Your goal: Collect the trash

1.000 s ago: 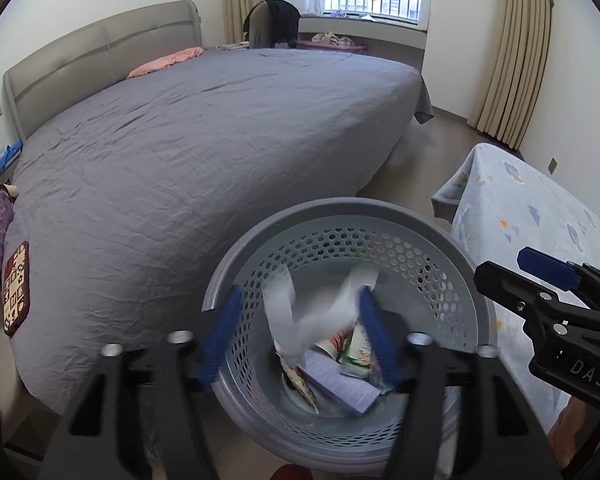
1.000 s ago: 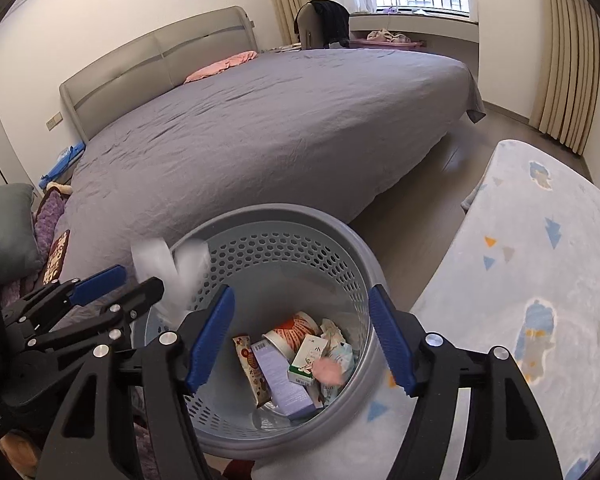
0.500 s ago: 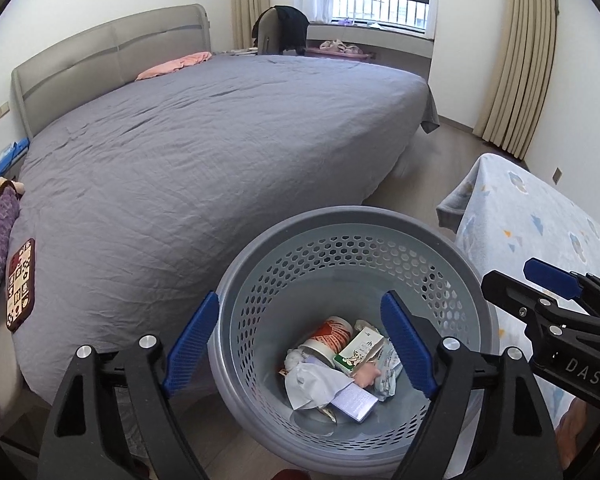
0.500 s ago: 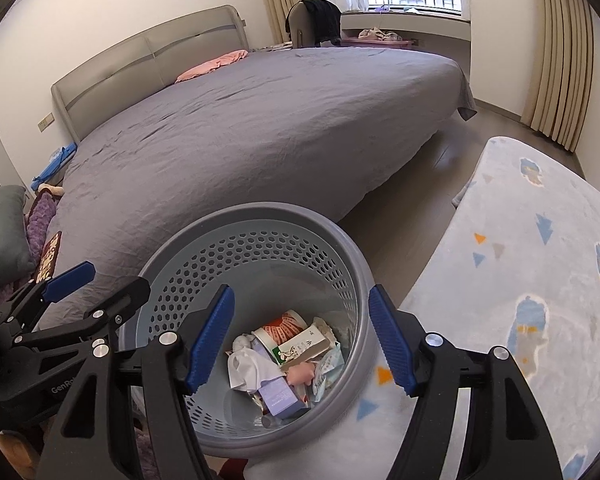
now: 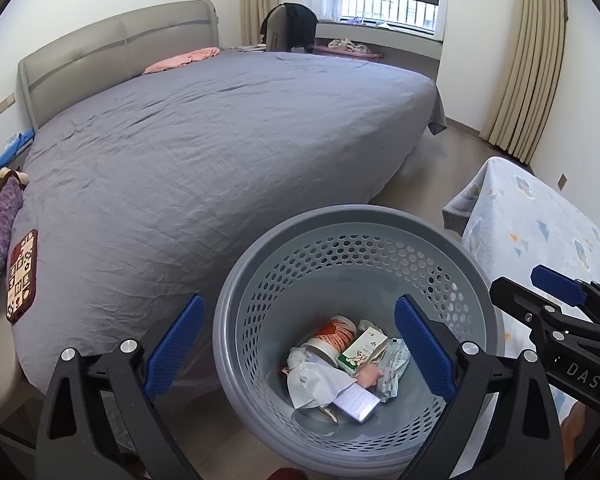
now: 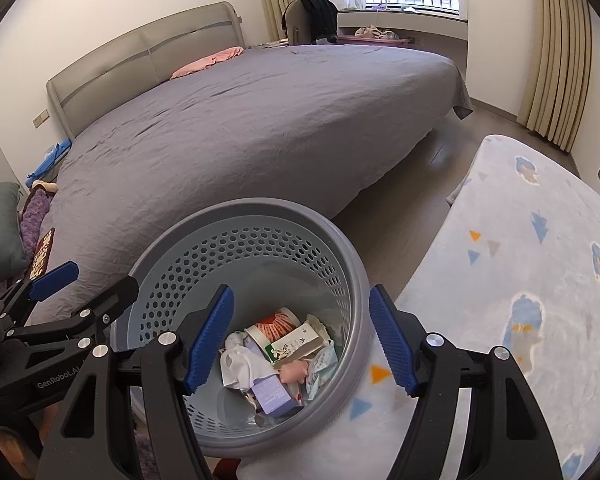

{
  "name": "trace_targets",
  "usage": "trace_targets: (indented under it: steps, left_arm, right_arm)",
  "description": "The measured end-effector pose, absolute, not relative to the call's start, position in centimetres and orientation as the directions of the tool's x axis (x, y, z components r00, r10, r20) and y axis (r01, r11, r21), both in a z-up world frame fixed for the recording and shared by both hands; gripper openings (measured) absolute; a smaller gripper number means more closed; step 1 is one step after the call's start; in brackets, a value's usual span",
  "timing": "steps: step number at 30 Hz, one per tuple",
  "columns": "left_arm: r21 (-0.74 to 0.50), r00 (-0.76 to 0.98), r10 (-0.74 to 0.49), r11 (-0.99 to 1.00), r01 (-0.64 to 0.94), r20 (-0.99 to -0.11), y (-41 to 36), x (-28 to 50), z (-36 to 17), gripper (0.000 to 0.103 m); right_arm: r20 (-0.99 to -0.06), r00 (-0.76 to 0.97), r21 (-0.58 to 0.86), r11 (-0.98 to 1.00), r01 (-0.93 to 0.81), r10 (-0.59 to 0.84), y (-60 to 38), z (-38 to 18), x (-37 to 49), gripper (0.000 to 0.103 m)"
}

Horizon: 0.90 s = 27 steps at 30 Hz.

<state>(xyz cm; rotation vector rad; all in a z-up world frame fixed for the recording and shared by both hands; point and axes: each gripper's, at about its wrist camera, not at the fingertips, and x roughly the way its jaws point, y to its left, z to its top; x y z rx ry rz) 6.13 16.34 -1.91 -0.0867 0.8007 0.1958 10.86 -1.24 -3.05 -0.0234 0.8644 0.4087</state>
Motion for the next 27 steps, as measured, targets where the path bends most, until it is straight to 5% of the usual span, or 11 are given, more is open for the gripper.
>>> trace_targets:
  steps: [27]
  left_arm:
    - [0.031, 0.675, 0.178, 0.974, -0.224, -0.716, 16.36, 6.16, -1.88, 0.097]
  right_arm:
    - [-0.745, 0.579, 0.141, 0.927, -0.348, 0.331, -1.46, -3.11, 10.89, 0.069]
